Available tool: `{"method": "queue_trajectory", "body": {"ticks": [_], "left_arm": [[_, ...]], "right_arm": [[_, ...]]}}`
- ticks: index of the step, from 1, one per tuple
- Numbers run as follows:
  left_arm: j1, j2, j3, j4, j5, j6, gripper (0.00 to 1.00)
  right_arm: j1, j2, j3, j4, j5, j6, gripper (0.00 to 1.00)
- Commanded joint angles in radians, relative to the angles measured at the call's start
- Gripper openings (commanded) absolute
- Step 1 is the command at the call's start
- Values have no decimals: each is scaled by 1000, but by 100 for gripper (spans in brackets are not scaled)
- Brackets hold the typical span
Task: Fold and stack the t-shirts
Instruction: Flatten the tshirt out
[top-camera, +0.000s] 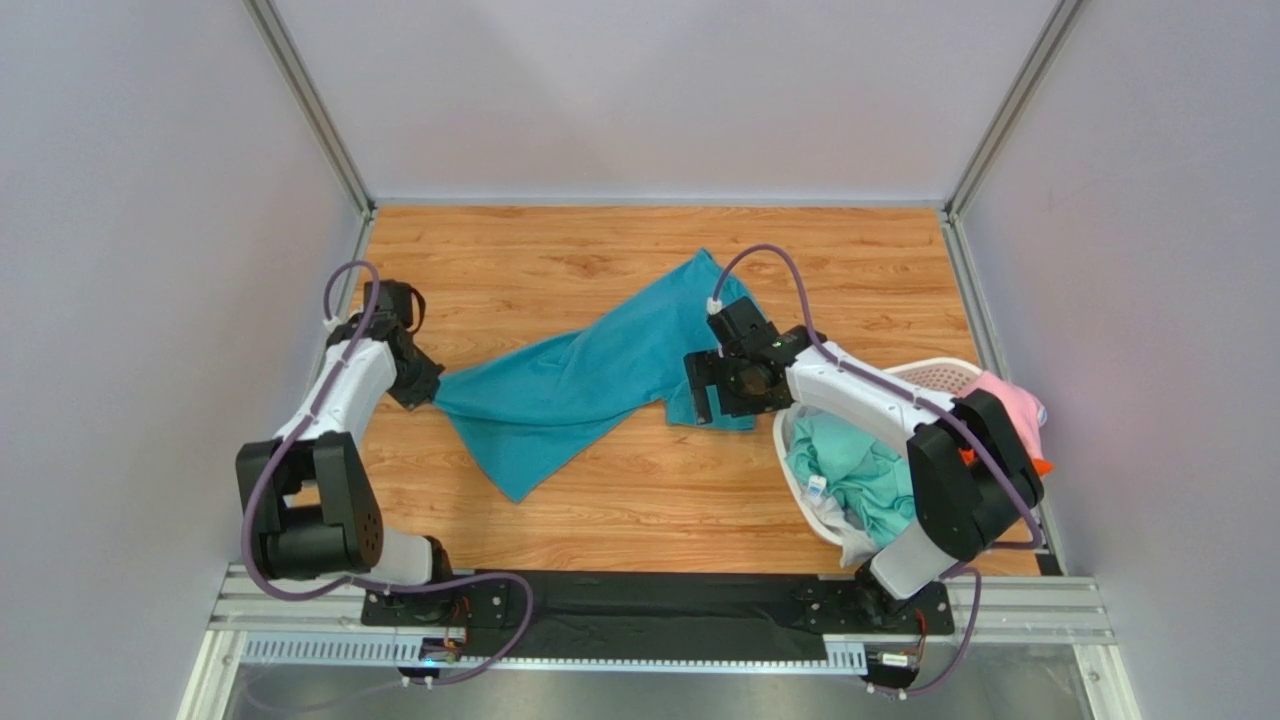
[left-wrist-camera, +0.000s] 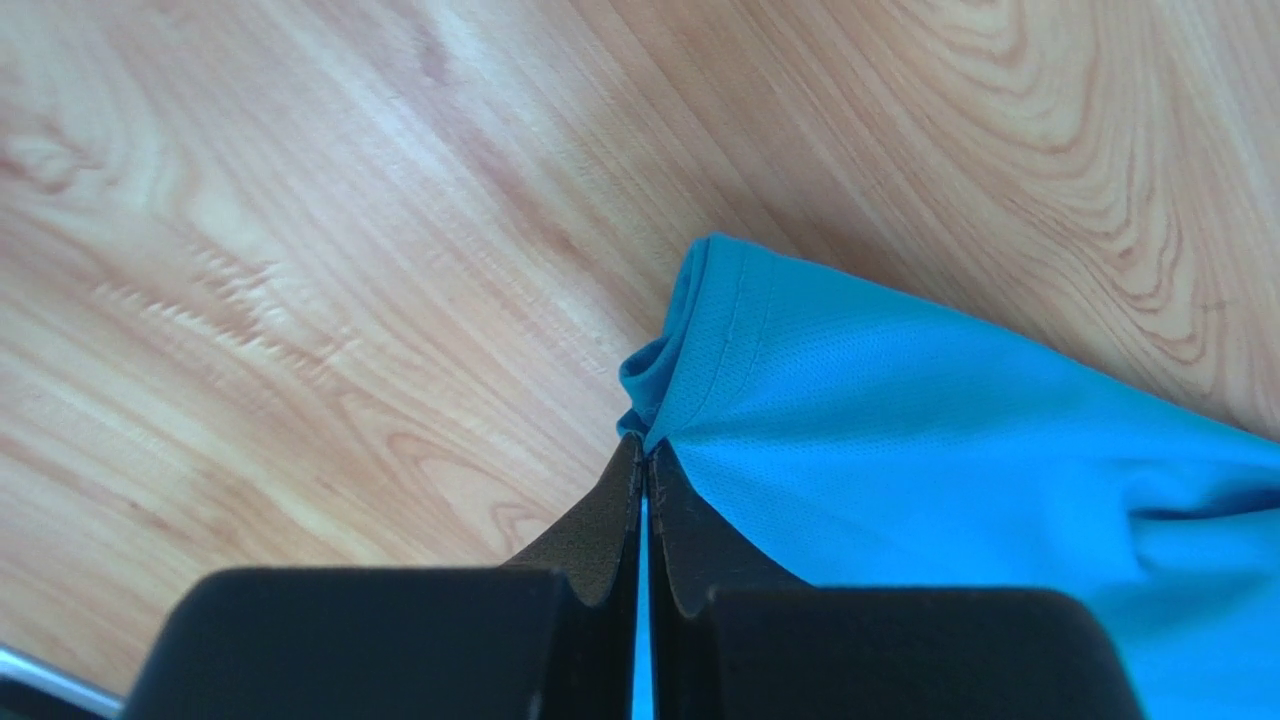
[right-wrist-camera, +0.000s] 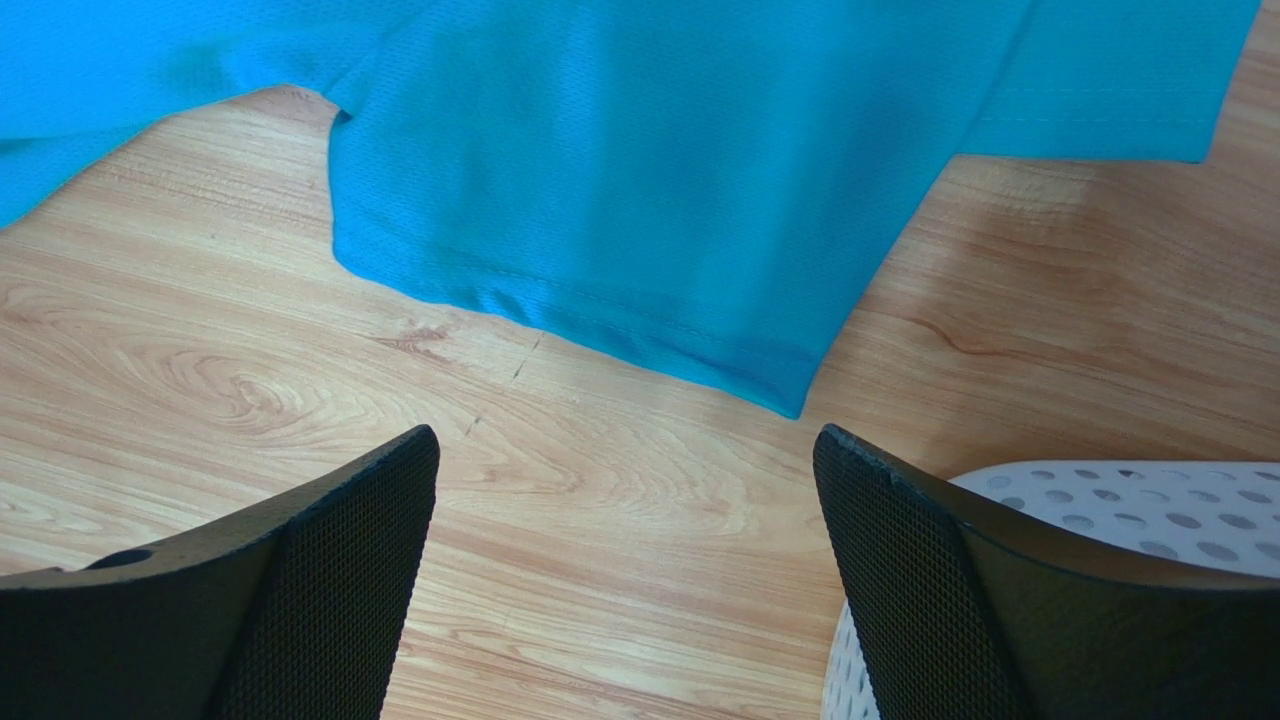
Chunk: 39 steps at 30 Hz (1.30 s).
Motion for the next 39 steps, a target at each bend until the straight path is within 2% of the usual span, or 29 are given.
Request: {"method": "queue_trajectory", "body": {"ticks": [1,7,12,20,23,26,27,30,33,39], "left_arm": [[24,-76,1,-75,-65,-2,0],[47,-131,-14,-87,-74,-5,0],[48,-136,-17,-87,-69,11,0],[47,-159,-43,-49,-34,31,0],[48,-154,-48,-41,-23,31,0],[48,-153,-48,-38,-16,29,0],[47,-156,-47,-38,-13,31,0],[47,-167,-42,-36,3,29,0],[47,-206,-40,-26,48,40,0],[45,-355,-37,2,162,52,0]], "right_arm": [[15,-11,-7,-5,33,7,96],[22,44,22,-8,70,3,95],[25,107,33,16,40,20,91],[25,199,28,56,87,44,84],[24,220,27,85,64,47,75],[25,226,30,102,61,46,49],[24,222,30,99,63,46,33],[25,184,28,96,64,41,12],[25,112,30,95,95,27,0],[24,-106,82,76,185,-14,0]]}}
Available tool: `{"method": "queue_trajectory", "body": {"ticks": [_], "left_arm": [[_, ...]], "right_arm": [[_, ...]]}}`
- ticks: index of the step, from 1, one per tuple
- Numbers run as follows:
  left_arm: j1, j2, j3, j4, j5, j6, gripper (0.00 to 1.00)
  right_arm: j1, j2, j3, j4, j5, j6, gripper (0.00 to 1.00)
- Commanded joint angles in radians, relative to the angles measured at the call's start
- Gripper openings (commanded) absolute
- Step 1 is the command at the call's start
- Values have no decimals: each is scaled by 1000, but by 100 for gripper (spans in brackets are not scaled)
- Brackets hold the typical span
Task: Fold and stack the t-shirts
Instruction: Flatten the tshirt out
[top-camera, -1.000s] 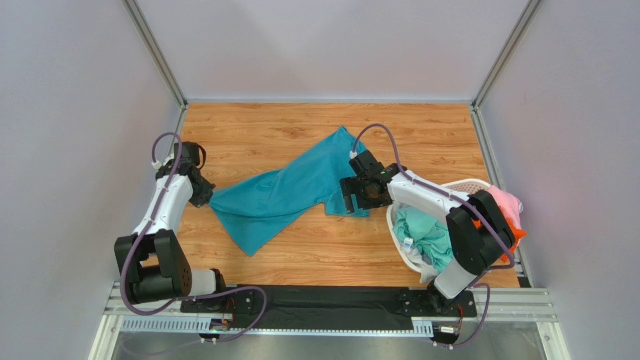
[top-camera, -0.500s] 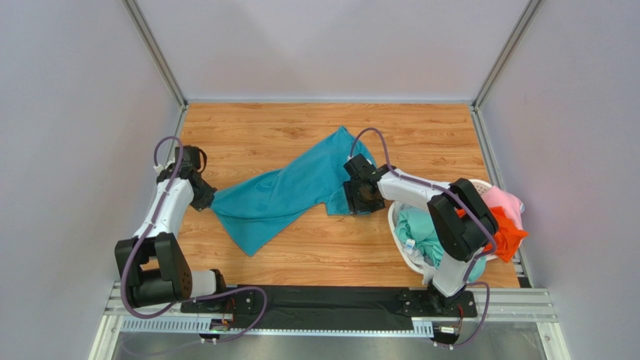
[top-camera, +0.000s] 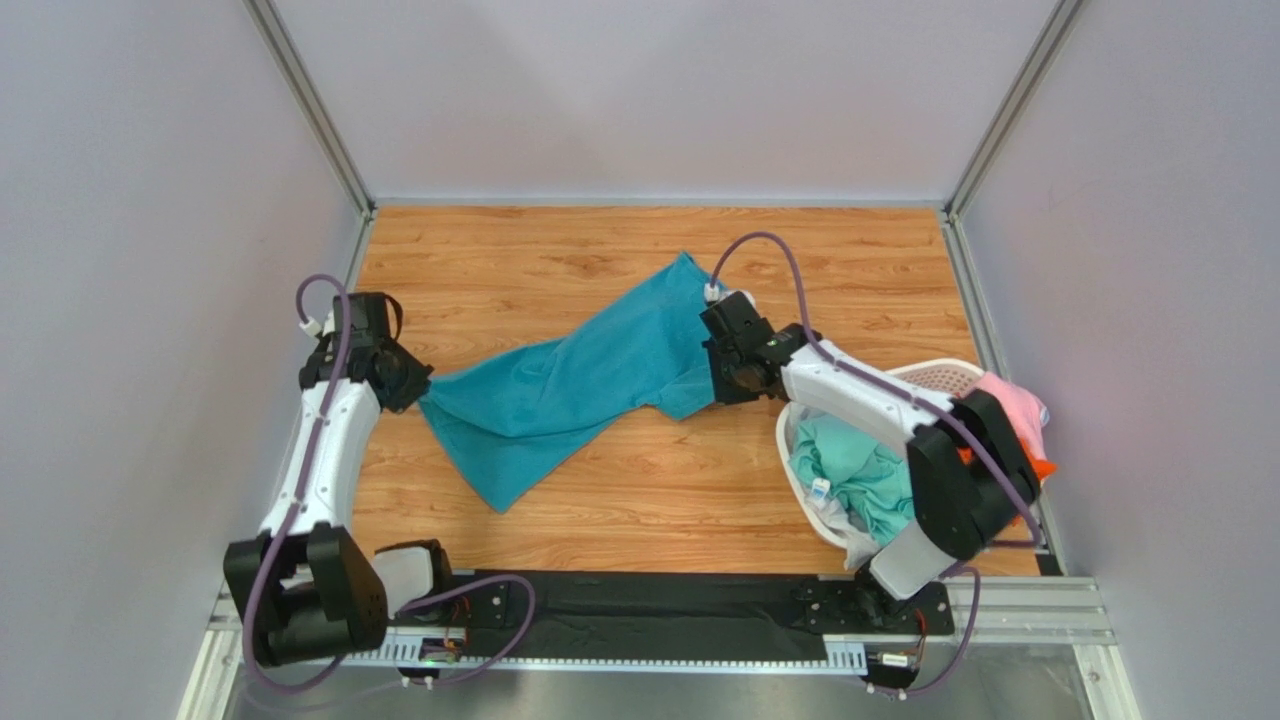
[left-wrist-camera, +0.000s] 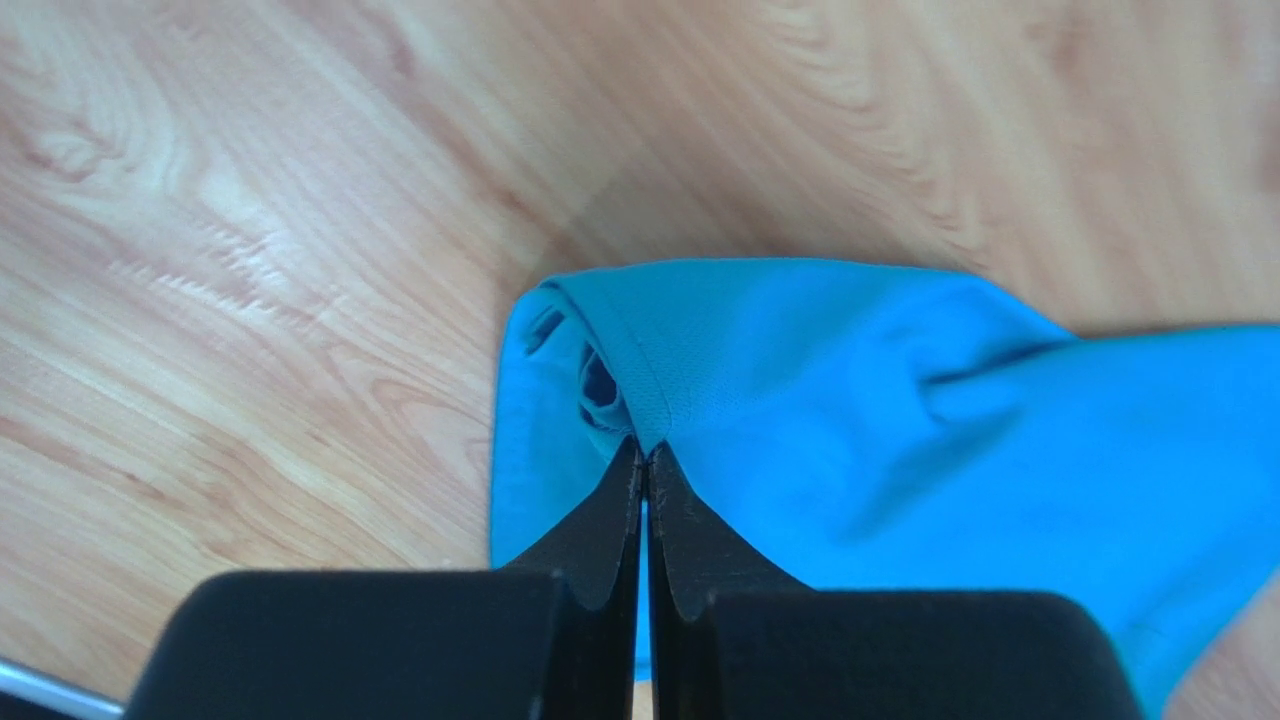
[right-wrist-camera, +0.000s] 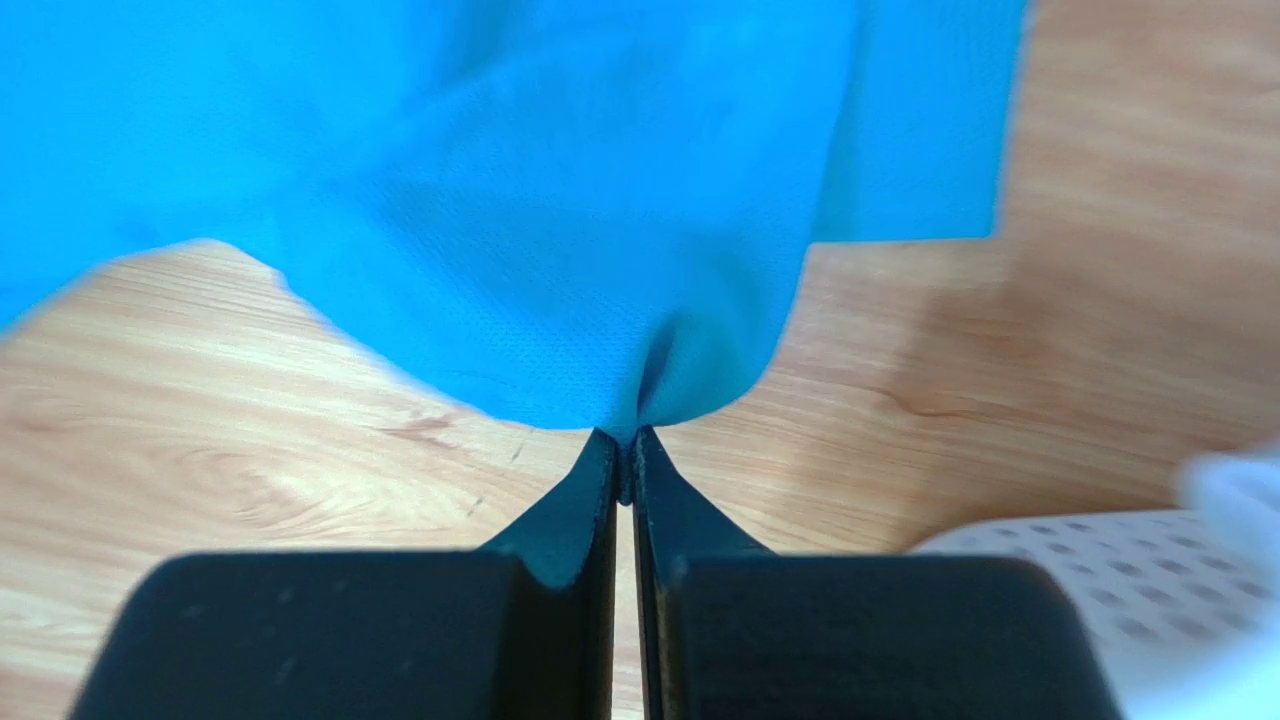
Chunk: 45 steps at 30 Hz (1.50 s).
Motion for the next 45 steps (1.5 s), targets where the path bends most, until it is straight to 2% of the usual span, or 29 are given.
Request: {"method": "queue_trajectory", "body": {"ticks": [1,7,14,17,21,25,29,36,39,42,43,44,45], "left_arm": [[5,-115,14,41,101,21,0],[5,-299,115,40,189,20,0],[5,-429,381,-21,183,21,0],[5,-452,496,-49,189,32,0],[5,-504,615,-74,189,46,0],[7,-546,719,-100,160,53,0],[5,-557,811,-123,136,63,0],[5,-492,789,-120,150,33,0],[5,-432,692,-94,195,21,0],[5,-356,528,-51,192,-13,0],[5,-307,452,-49,180,-25,0],[5,-282,413,-48,167,-34,0],[5,-255,373,-45,157,-49,0]], "right_arm": [[2,-176,80,14,85,-36,0],[0,-377,213,14,152,-115,0],[2,-480,472,-15,128,-233,0],[0,-491,606,-53,78,-267,0],[2,-505,797,-123,-68,-277,0],[2,-517,933,-171,-186,-278,0],[0,-502,1039,-202,-231,-283,0],[0,-422,1066,-167,-108,-346,0],[-4,-332,1034,-141,-41,-356,0],[-102,-191,994,-66,-119,-297,0],[-175,-149,990,-49,-146,-269,0],[-209,-59,965,-29,-247,-223,0],[-234,-16,951,-8,-277,-211,0]]}}
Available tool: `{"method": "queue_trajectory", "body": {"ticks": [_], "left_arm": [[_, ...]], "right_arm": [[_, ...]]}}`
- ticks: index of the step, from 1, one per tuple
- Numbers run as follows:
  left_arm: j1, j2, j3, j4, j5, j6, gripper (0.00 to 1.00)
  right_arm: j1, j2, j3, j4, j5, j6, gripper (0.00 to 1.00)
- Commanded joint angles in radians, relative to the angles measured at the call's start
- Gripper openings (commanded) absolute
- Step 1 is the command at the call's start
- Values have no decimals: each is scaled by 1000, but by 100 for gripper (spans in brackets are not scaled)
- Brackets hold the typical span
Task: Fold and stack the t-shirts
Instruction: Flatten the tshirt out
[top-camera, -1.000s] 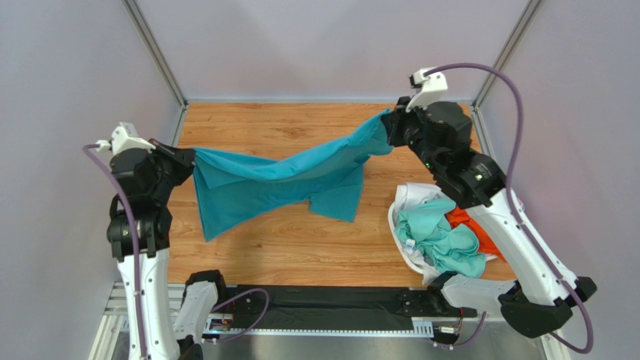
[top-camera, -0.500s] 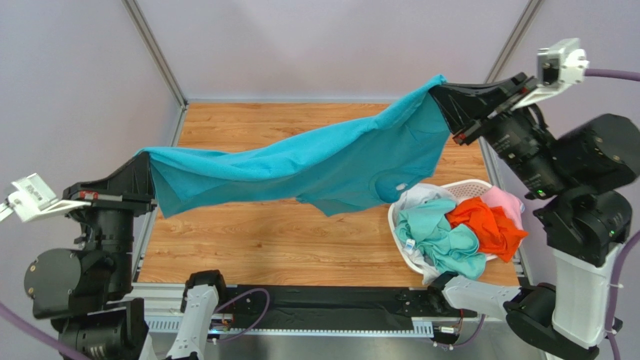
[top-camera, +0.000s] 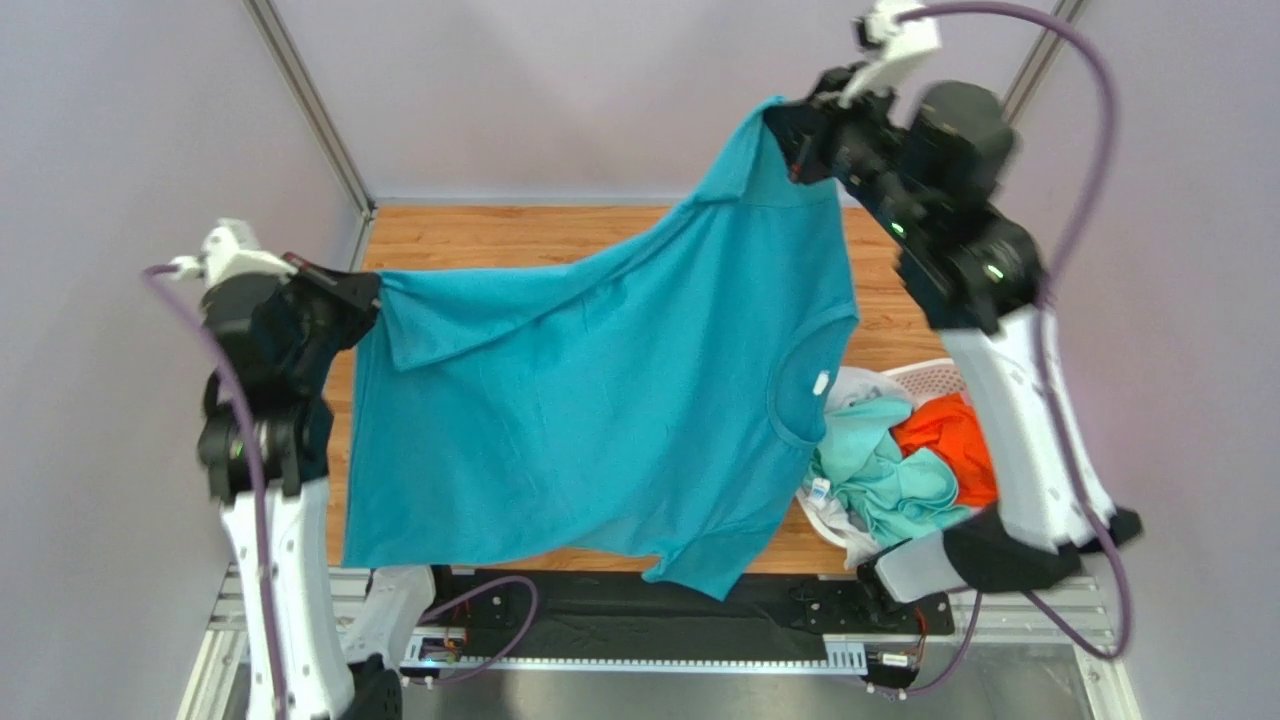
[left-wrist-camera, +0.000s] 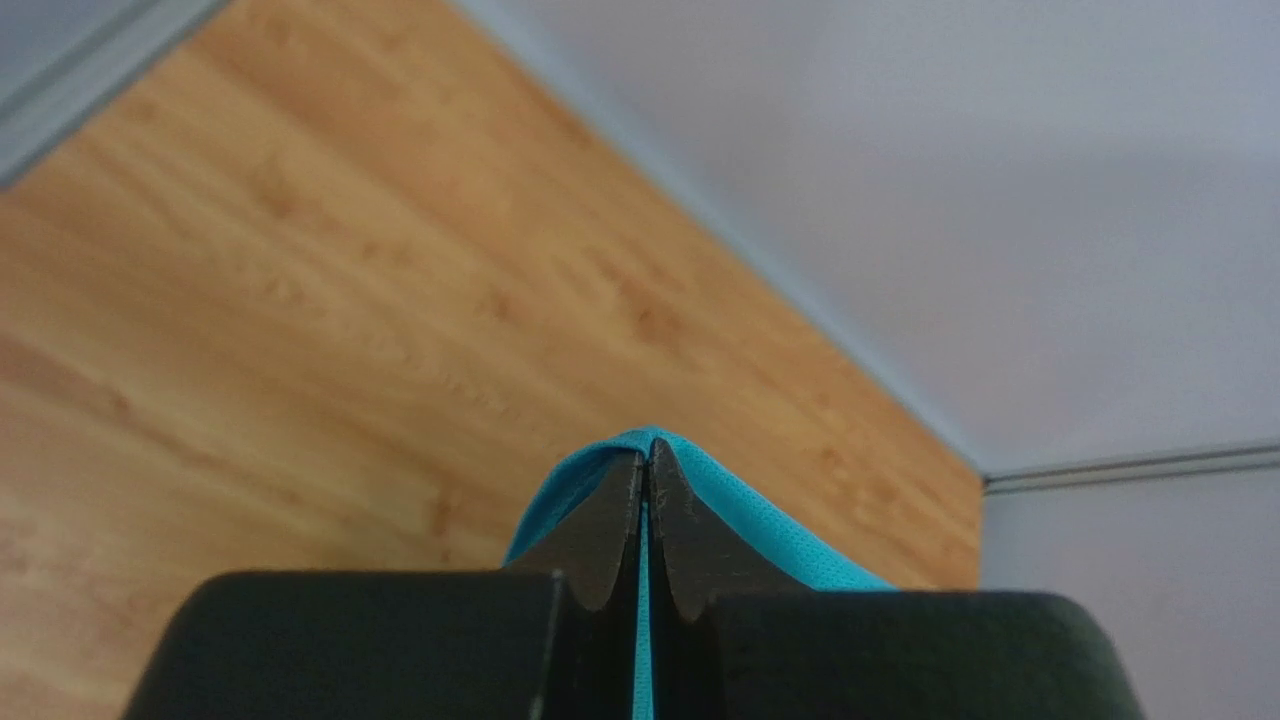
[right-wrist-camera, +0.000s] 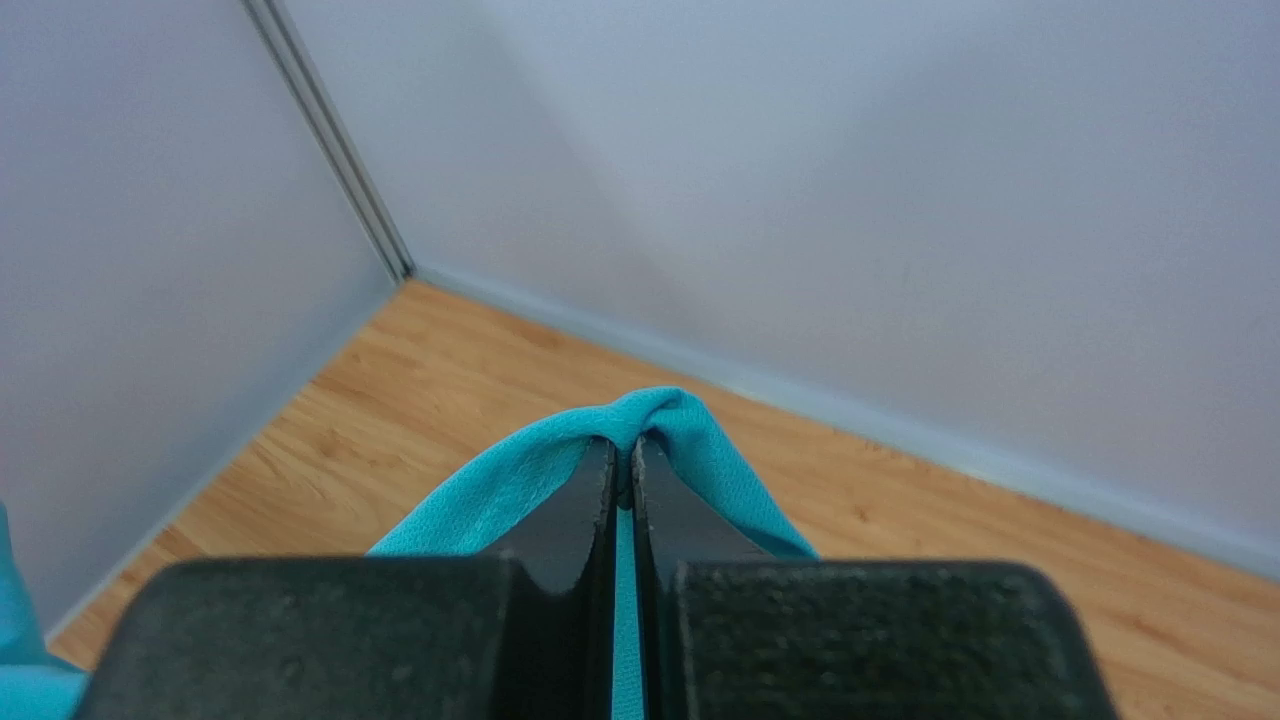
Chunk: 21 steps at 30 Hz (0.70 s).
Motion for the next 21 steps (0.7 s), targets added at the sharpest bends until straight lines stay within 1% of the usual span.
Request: {"method": "queue_trajectory", "body": {"ticks": [1,2,3,4,5,6,7,8,9,10,11,12,13,14,15,16,17,18,19,20,21], "left_arm": [[6,152,-187,1,-29,-55,0],[6,181,-226,18,-48,-62,0],[6,217,-263,38,-74,-88,1],[7,253,-319,91,-97,-95,6],[6,339,-335,113,-138,-101,17],[6,387,-335,119,-160,-110,45],[7,481,-313,134,-187,-105,55],[9,525,-291,132,-190,-101,68],[10,569,-232,113,-198,-96,88],[9,606,-204,101,-206,-81,99],[9,667,-170,74,-224,-78,100],[9,689,-141,46,-235,-76,100],[9,714,-98,0,-237,-73,100],[9,714,-96,-6,-227,-58,100],[9,709,-119,-3,-218,-53,100],[7,687,-136,-2,-200,-49,100],[9,674,-157,0,-186,-38,100],[9,657,-208,7,-166,-33,100],[7,621,-237,16,-108,-26,100],[6,599,-304,42,-76,-9,100],[1,578,-338,53,-57,-1,100]], "right_arm": [[-123,213,-76,86,-164,70,0],[-133,259,-92,108,-177,68,0],[-136,338,-112,121,-189,61,0],[-137,386,-123,143,-197,58,0],[-136,429,-129,159,-217,55,0],[-137,520,-126,165,-211,55,0],[-137,565,-91,161,-202,47,1],[-139,605,-67,150,-171,38,2],[-139,685,3,113,-154,30,6],[-142,714,39,84,-137,24,13],[-140,746,80,52,-122,19,46],[-140,760,104,21,-117,16,59],[-140,761,102,-8,-116,21,84],[-140,745,81,-8,-110,25,97],[-140,729,56,5,-110,39,100],[-139,678,-9,9,-107,47,100],[-139,652,-40,10,-106,61,100],[-142,617,-84,12,-106,73,100],[-136,550,-127,18,-108,111,100],[-122,508,-234,41,-113,124,100],[-110,468,-291,55,-117,136,100]]}}
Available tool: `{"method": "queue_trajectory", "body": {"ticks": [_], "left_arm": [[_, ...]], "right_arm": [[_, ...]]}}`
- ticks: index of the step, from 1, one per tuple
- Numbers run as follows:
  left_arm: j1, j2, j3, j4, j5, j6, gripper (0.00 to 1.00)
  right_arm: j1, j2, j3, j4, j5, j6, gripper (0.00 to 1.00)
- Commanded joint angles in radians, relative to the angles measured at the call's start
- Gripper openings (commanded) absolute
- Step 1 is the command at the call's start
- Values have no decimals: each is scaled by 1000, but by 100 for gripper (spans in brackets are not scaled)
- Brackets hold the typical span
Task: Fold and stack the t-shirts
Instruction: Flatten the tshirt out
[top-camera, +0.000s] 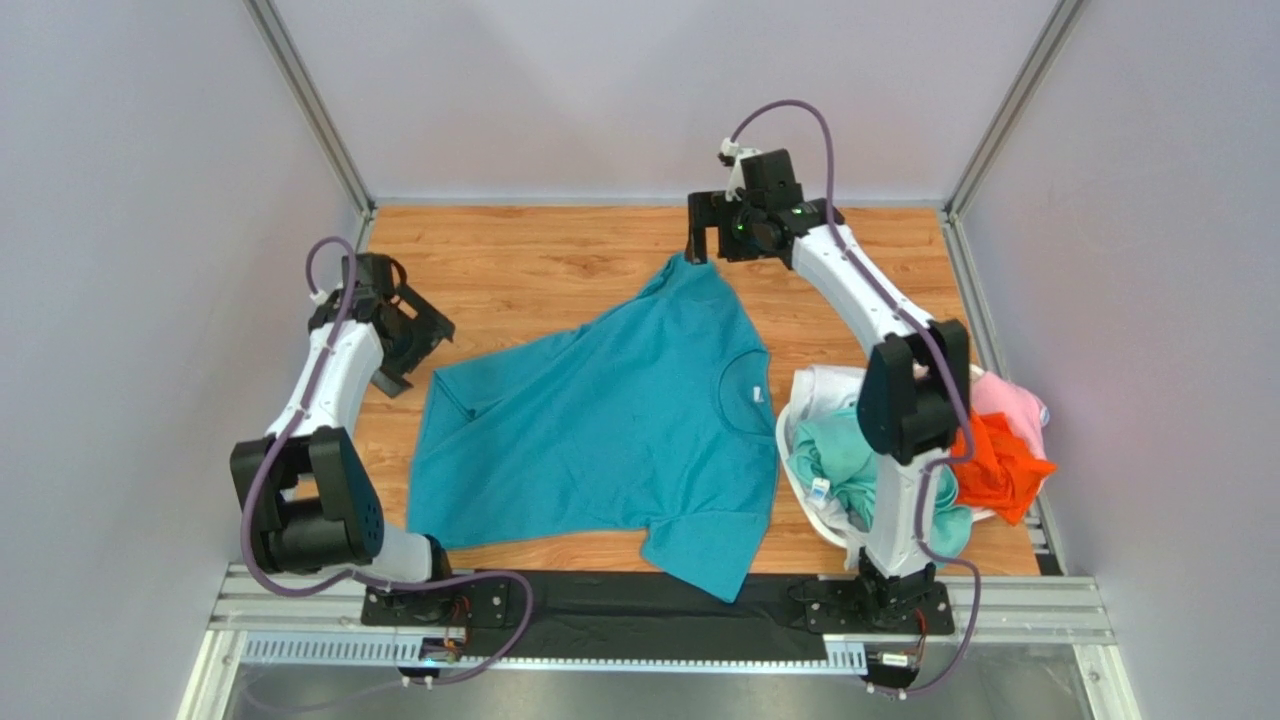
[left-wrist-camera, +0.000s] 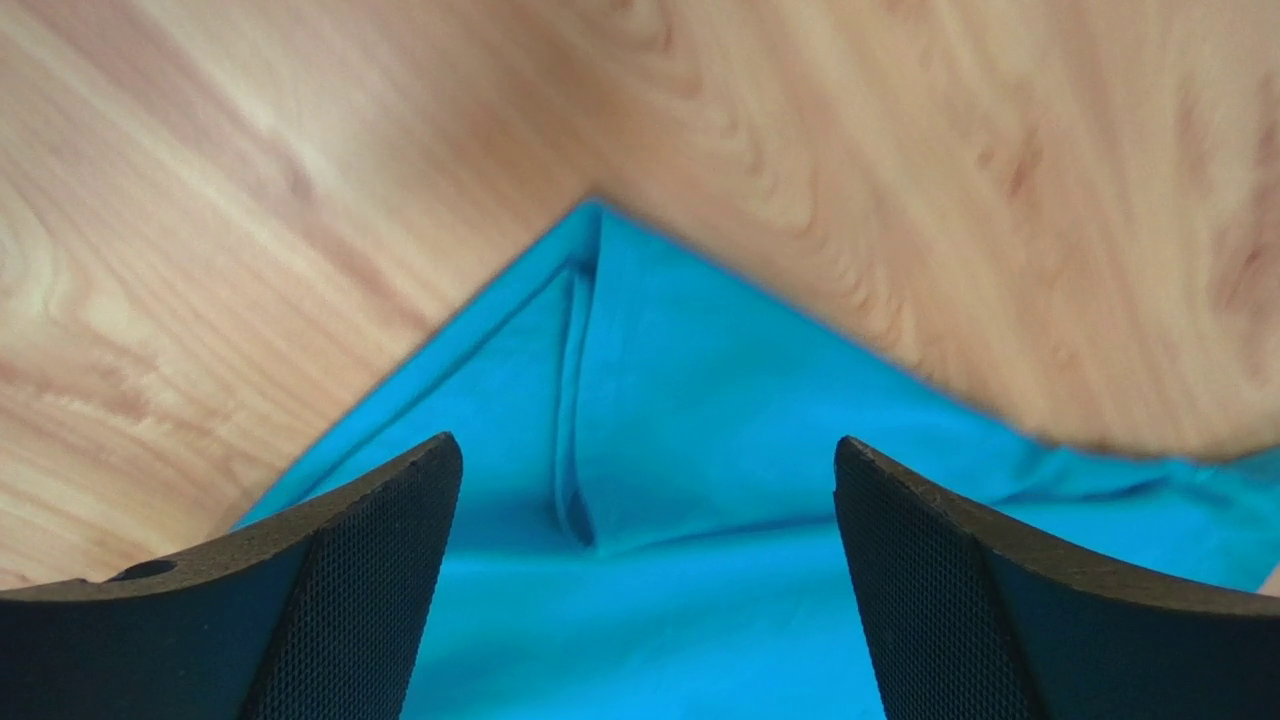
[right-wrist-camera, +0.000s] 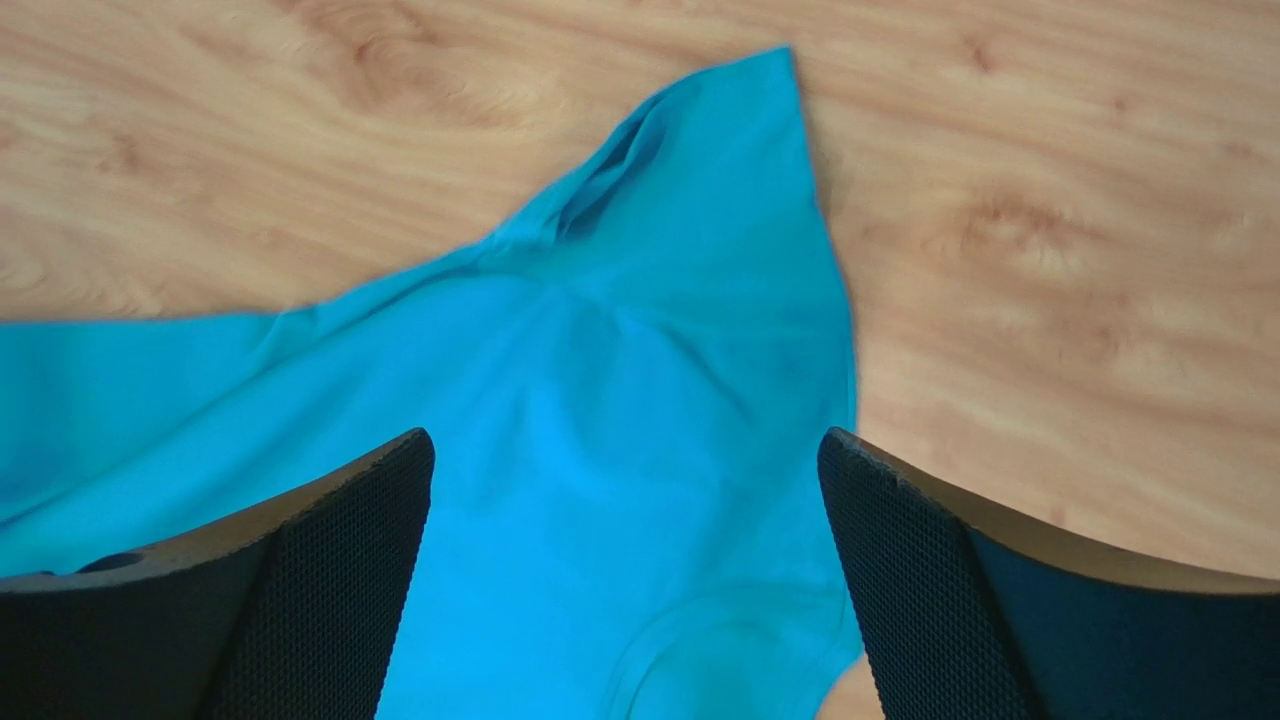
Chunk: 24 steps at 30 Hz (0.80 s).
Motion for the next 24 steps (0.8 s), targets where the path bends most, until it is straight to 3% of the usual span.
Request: {"method": "queue_trajectory", "body": {"ticks": [1,5,9,15,24], "left_arm": [[-7,-118,-132,10,146,56,100],[-61,-195,-254,45,192,59,98],[-72,-196,-297,102,231,61,82],[-72,-111,-263,114,178,62,61],[-72,38,-209,156,181,67,49]], "right_arm": [[44,-213,-177,55,-6,72,100],[156,-398,-499,169,6,120,100],[267,-460,-710,227,8,157,100],[314,-446,-840,232,26,200,100],[315,-449,-937,232,46,204,100]]}}
